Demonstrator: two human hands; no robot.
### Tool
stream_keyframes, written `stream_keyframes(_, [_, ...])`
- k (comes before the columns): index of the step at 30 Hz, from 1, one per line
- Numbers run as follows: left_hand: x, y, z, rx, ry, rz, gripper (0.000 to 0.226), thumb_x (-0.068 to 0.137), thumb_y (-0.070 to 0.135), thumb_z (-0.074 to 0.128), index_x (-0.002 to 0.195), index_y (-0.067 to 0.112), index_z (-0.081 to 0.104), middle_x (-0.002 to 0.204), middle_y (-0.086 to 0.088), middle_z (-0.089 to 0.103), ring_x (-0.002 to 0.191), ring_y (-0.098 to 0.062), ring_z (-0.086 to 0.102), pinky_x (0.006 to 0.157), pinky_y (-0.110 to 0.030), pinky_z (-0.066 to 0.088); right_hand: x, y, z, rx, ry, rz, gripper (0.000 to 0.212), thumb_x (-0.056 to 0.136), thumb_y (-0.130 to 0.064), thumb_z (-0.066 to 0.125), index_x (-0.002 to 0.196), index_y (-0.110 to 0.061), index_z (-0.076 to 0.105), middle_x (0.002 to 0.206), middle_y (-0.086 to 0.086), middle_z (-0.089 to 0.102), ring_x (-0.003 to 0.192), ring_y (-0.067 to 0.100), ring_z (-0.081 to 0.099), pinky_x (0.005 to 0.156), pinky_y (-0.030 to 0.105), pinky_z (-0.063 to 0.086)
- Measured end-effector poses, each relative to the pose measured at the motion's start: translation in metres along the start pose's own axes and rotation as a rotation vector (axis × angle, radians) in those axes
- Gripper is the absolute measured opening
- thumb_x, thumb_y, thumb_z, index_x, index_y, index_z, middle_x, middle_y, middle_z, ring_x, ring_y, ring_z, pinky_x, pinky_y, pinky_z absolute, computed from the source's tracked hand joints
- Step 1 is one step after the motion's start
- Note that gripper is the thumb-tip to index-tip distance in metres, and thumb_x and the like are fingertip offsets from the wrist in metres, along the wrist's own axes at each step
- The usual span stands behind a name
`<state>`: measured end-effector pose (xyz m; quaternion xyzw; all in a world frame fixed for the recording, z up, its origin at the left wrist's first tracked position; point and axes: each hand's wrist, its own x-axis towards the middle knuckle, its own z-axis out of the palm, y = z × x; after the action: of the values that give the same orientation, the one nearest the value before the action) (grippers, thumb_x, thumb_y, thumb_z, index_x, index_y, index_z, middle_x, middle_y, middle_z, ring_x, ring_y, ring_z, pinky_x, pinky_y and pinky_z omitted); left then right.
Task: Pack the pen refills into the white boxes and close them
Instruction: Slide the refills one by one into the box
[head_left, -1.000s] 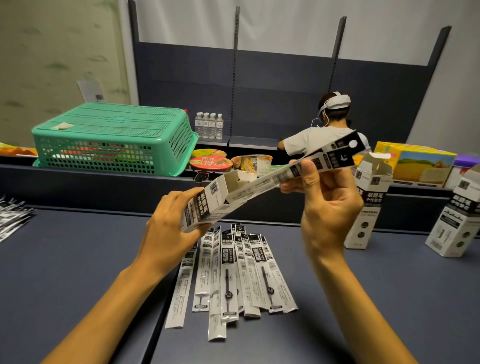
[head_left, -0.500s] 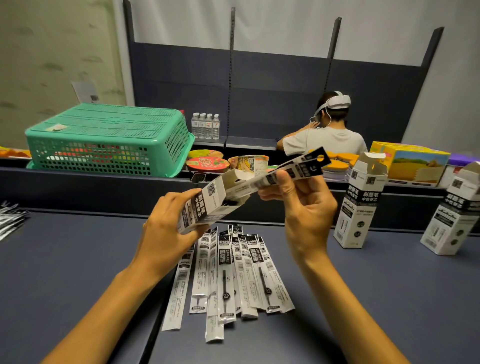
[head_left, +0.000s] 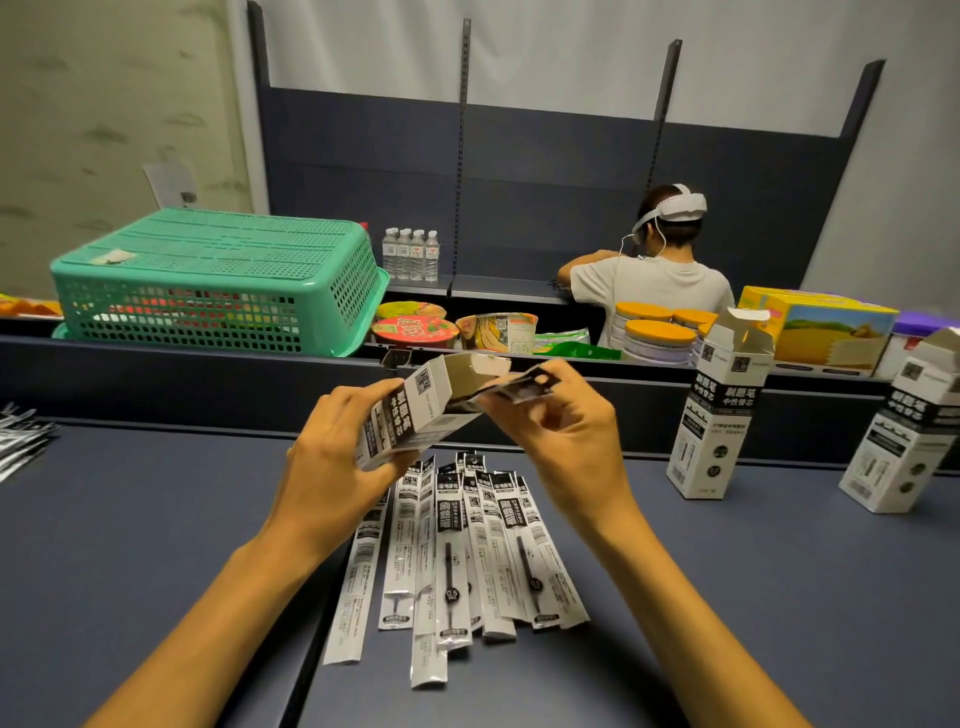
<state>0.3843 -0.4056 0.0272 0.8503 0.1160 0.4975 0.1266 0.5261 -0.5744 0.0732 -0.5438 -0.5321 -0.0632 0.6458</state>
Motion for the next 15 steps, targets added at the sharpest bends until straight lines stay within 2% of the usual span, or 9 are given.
stream_keyframes(3, [-0.0001,-0.0006,0.0005,0.014,-0.003,-0.001,0.074,0.072,0.020,0.083,0.134,0.030,0.044,0.114,0.002,0.056,0.103,-0.014,0.052,0.078,-0.027,0.050,-0.0015,-0.0040,0.0012,-0.011,-0.191,0.073,0.012,0.087,-0.015,0.072,0.099,-0.018,0.075,0.090,-0.007,0.074,0.082,0.007,0.069,0.072,0.022,0.053])
stream_keyframes(6, [0.0000,-0.0020,0.0004,0.019,-0.008,-0.006,0.073,0.072,0.021,0.082,0.135,0.029,0.043,0.115,0.001,0.056,0.104,-0.014,0.051,0.076,-0.030,0.052,-0.0014,-0.0074,-0.0006,0.004,-0.175,0.130,0.008,0.088,-0.023,0.070,0.091,-0.030,0.070,0.072,-0.006,0.069,0.064,0.007,0.060,0.057,0.020,0.045])
stream_keyframes(8, [0.0005,-0.0026,0.0003,0.017,-0.009,-0.004,0.073,0.073,0.022,0.082,0.135,0.029,0.044,0.115,0.001,0.056,0.105,-0.014,0.052,0.077,-0.031,0.052,-0.0004,-0.0086,-0.0009,0.032,-0.131,0.095,0.010,0.091,-0.021,0.066,0.095,-0.031,0.069,0.069,-0.004,0.065,0.059,0.008,0.052,0.051,0.022,0.040])
stream_keyframes(12, [0.0001,-0.0018,0.0014,0.033,-0.011,0.009,0.072,0.073,0.022,0.083,0.134,0.027,0.045,0.113,0.001,0.057,0.101,-0.015,0.052,0.075,-0.032,0.052,-0.0014,-0.0040,0.0051,-0.111,-0.197,0.040,0.018,0.095,-0.014,0.061,0.105,-0.024,0.072,0.067,-0.012,0.064,0.056,0.011,0.056,0.055,0.035,0.050])
stream_keyframes(13, [0.0000,-0.0014,0.0013,0.034,-0.010,0.011,0.072,0.073,0.022,0.083,0.134,0.026,0.046,0.113,0.001,0.057,0.100,-0.015,0.053,0.075,-0.033,0.052,-0.0018,-0.0018,0.0064,-0.161,-0.223,0.050,0.019,0.096,-0.016,0.060,0.109,-0.023,0.072,0.064,-0.007,0.064,0.054,0.012,0.056,0.054,0.034,0.050])
stream_keyframes(15, [-0.0001,-0.0008,0.0007,0.036,-0.011,0.017,0.072,0.072,0.021,0.083,0.134,0.026,0.045,0.112,0.000,0.057,0.099,-0.016,0.053,0.074,-0.035,0.053,-0.0014,0.0006,0.0062,-0.216,-0.280,0.092,0.021,0.099,-0.024,0.056,0.115,-0.024,0.070,0.060,0.003,0.063,0.048,0.007,0.052,0.049,0.022,0.042])
